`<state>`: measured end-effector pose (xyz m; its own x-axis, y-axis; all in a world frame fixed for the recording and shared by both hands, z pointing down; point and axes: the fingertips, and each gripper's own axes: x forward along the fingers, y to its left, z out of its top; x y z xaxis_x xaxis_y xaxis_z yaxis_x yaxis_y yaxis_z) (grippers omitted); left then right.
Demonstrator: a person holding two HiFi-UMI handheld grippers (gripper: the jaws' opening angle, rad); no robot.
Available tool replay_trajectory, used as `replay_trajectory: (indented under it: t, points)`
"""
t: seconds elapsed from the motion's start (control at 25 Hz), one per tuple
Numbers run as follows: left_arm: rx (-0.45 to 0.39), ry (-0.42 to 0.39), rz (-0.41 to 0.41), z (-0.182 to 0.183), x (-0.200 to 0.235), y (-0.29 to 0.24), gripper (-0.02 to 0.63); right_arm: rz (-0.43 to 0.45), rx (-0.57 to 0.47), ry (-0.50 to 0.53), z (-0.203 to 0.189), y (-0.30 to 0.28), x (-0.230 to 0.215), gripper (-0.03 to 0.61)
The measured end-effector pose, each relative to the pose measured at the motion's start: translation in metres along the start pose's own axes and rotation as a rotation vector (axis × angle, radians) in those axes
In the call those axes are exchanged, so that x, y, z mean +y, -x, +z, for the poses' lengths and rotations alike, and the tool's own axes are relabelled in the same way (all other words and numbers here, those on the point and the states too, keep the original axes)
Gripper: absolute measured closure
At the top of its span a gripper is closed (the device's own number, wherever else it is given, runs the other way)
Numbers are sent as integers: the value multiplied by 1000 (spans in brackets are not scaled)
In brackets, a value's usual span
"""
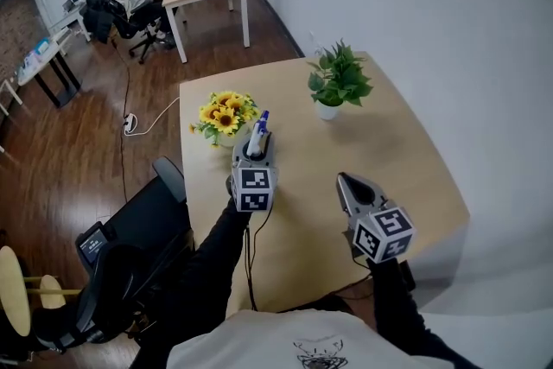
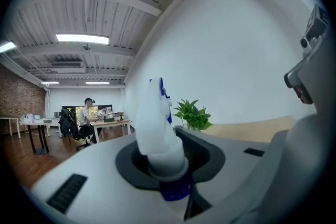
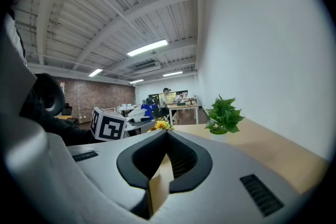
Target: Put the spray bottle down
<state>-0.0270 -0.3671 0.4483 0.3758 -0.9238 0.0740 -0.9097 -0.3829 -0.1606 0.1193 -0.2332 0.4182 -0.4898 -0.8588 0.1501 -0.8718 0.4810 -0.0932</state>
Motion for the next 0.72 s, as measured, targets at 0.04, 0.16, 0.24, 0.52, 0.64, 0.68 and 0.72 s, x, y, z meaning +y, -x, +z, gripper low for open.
replay_trajectory:
  t: [0.04, 0.16, 0.24, 0.52, 0.64, 0.68, 0.72]
  points:
    - [6, -2, -3, -2, -2, -1, 509, 0, 2, -1, -1, 0, 0, 597]
    - [37, -10, 1, -9, -3, -1, 509, 2, 7, -2, -3, -2, 0, 597]
    - [48, -14, 1, -12, -3, -1, 509, 2, 9, -2, -3, -2, 0, 597]
    - [39, -19, -6, -18, -4, 0, 509, 1, 18, -1, -6, -6, -2, 597]
    - [30, -40, -14, -17, -9, -1, 509, 3, 19, 1, -6, -7, -1, 597]
    - [31, -46, -14, -16, -9, -1, 509, 3, 19, 2, -6, -7, -1, 597]
    - [31, -48, -13, -16, -9, -1, 509, 4, 19, 3, -6, -7, 0, 597]
